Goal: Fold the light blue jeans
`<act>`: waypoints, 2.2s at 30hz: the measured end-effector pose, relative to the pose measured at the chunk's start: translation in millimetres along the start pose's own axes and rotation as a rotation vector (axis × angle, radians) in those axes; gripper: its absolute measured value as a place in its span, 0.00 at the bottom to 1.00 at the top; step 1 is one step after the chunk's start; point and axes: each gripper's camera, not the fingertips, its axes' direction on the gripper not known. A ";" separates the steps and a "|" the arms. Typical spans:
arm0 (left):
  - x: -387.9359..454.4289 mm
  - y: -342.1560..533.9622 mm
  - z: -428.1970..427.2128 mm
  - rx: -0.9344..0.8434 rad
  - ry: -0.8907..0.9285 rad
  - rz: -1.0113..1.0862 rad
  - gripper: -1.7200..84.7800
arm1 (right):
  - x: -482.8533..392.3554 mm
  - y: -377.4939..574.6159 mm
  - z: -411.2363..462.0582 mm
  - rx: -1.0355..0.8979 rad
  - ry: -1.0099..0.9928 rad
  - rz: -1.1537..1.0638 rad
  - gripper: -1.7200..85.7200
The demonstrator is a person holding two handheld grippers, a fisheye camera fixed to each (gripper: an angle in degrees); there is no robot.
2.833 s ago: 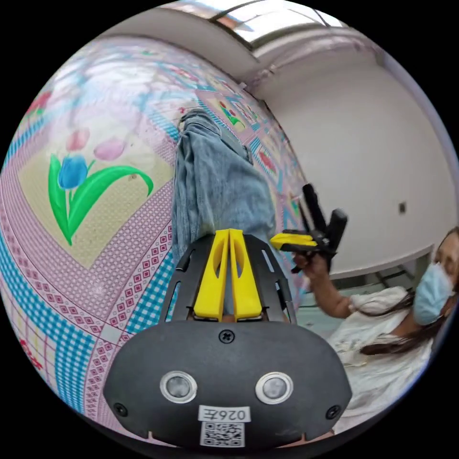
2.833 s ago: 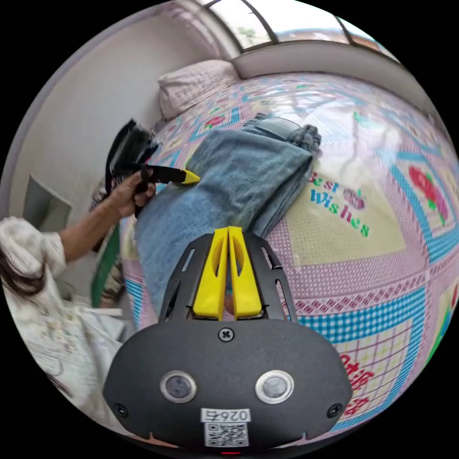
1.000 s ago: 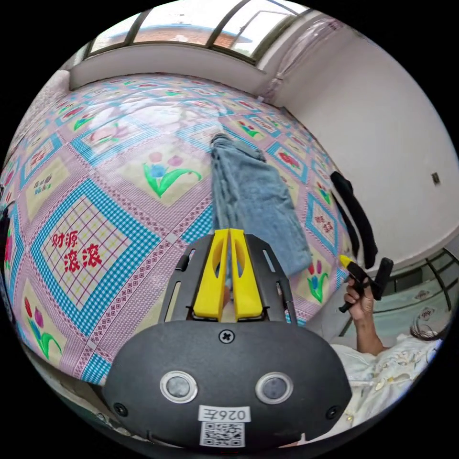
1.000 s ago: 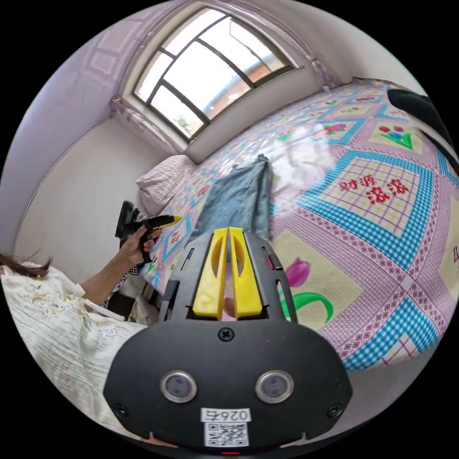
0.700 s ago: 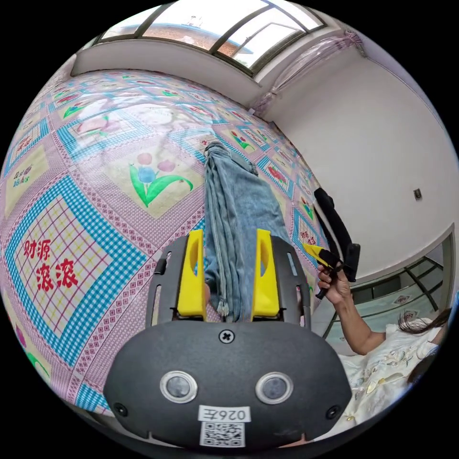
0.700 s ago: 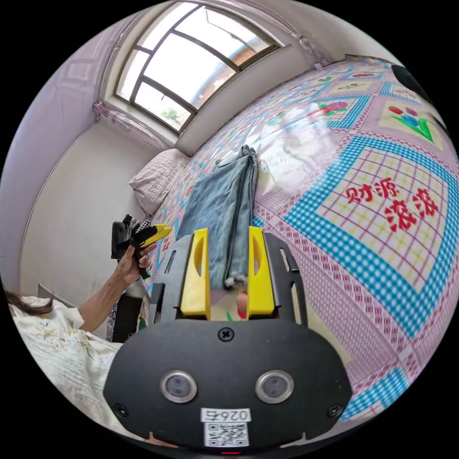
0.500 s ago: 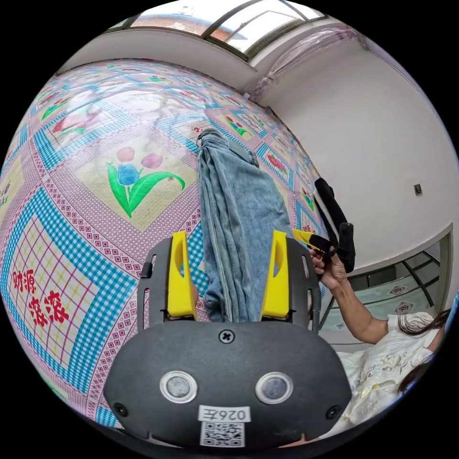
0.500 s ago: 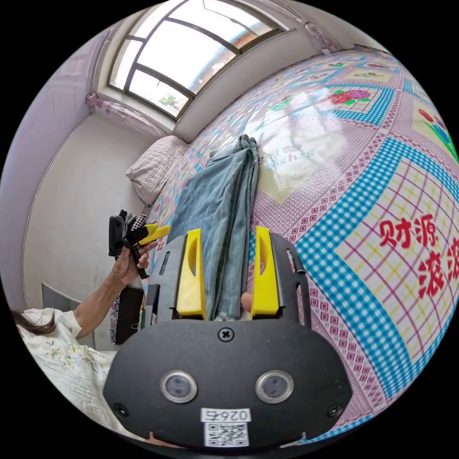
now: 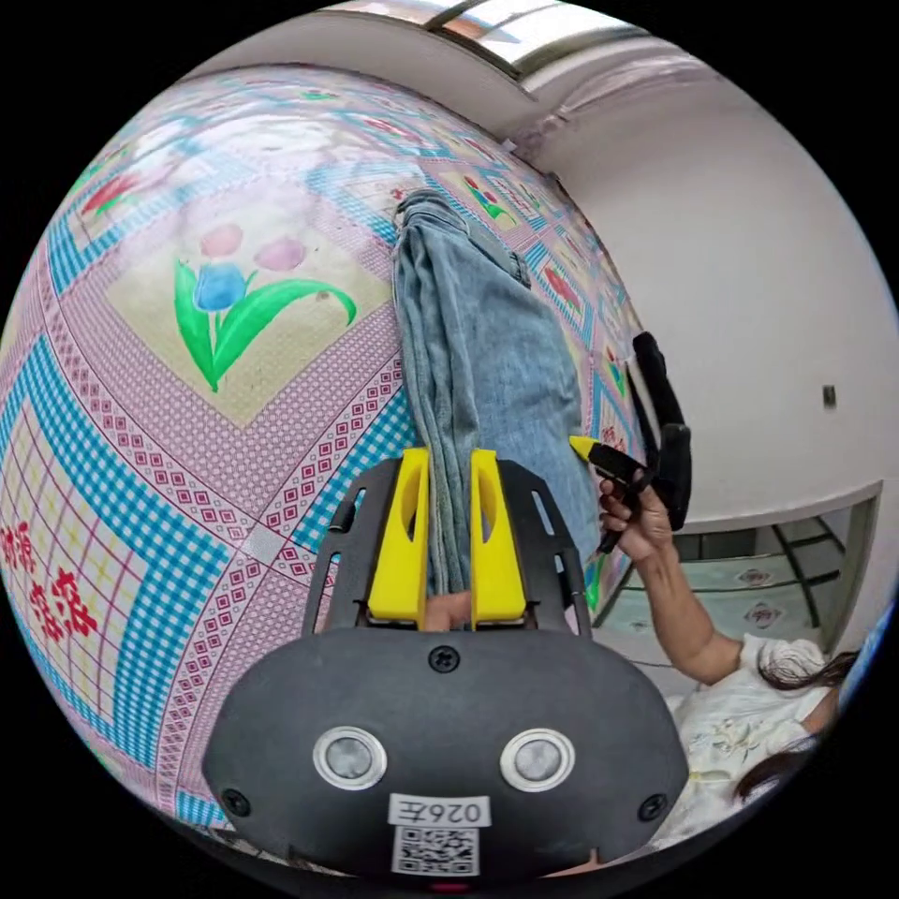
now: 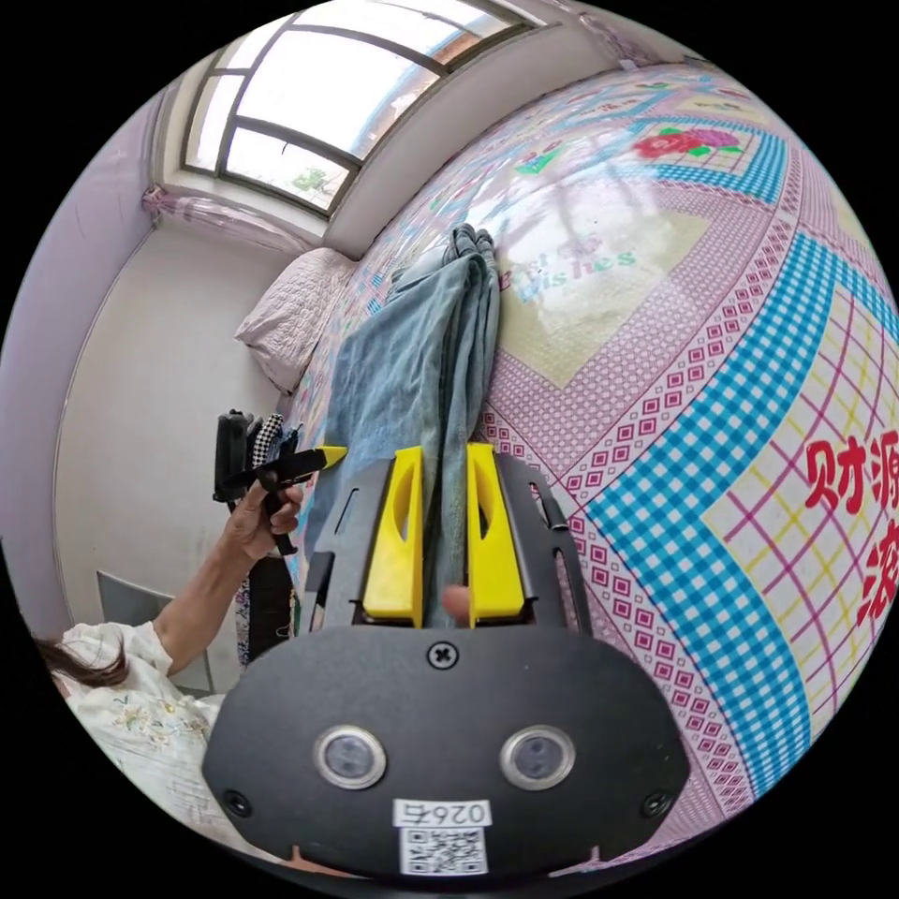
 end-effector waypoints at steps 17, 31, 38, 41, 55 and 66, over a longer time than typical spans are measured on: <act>-29.9 160.7 -71.8 0.011 0.234 -0.144 0.15 | 10.9 157.4 -63.6 -0.048 -0.119 0.048 0.10; -11.3 96.8 -63.6 -0.121 0.301 0.063 0.17 | 58.2 99.7 -45.4 -0.153 -0.252 -0.092 0.13; 2.9 102.6 -68.0 -0.121 0.251 0.083 0.17 | 98.2 108.6 -66.6 -0.097 -0.235 -0.040 0.12; 9.6 102.9 -66.1 -0.128 0.229 0.085 0.15 | 113.2 109.2 -47.4 -0.138 -0.295 -0.036 0.09; 97.2 124.4 -57.5 -0.107 -0.091 0.168 0.10 | 64.2 141.8 17.0 -0.166 0.023 -0.286 0.04; 54.2 161.7 -31.7 -0.033 0.296 -0.096 0.11 | 101.8 161.0 85.4 -0.302 0.086 -0.325 0.05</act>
